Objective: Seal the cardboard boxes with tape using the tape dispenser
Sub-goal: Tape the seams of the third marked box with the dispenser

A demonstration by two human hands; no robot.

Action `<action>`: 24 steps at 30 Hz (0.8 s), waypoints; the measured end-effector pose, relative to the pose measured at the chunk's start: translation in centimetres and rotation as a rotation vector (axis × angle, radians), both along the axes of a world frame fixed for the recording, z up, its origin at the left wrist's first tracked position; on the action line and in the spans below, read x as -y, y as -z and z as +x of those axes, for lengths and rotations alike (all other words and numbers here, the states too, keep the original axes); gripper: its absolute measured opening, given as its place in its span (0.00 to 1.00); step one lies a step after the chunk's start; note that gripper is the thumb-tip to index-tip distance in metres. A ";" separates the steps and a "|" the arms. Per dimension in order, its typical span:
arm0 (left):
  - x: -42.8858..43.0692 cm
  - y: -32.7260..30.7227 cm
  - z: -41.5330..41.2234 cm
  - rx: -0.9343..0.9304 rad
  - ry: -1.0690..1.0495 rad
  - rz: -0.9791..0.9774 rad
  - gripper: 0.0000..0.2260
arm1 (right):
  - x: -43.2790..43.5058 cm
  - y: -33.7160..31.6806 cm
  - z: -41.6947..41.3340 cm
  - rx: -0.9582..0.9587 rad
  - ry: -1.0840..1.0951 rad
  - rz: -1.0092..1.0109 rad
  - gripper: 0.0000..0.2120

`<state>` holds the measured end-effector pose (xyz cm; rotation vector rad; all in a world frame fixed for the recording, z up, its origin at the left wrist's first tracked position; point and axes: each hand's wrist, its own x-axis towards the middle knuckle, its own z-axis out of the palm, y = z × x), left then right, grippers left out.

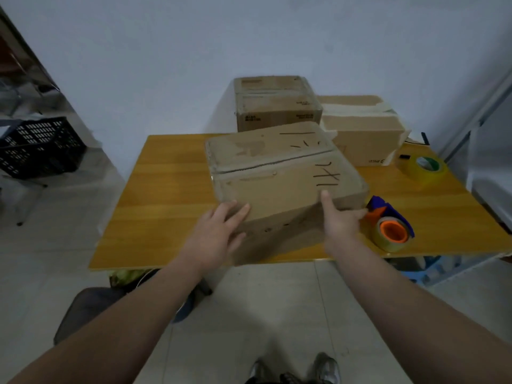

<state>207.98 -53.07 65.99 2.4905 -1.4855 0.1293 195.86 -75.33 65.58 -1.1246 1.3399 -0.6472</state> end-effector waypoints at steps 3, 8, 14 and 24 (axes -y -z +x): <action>0.8 0.6 -3.4 0.046 0.183 -0.044 0.28 | -3.8 0.9 1.8 0.085 -0.122 0.121 0.58; 1.9 0.5 -3.5 0.300 0.354 -0.040 0.27 | -3.1 1.4 1.8 0.070 -0.198 0.084 0.57; 4.5 -1.2 -2.5 0.359 0.366 0.195 0.34 | 0.0 1.0 -0.7 0.106 -0.356 0.007 0.45; 14.7 -0.2 -10.5 0.406 0.290 0.132 0.32 | 8.7 -0.8 -4.8 -0.028 -0.656 -0.370 0.20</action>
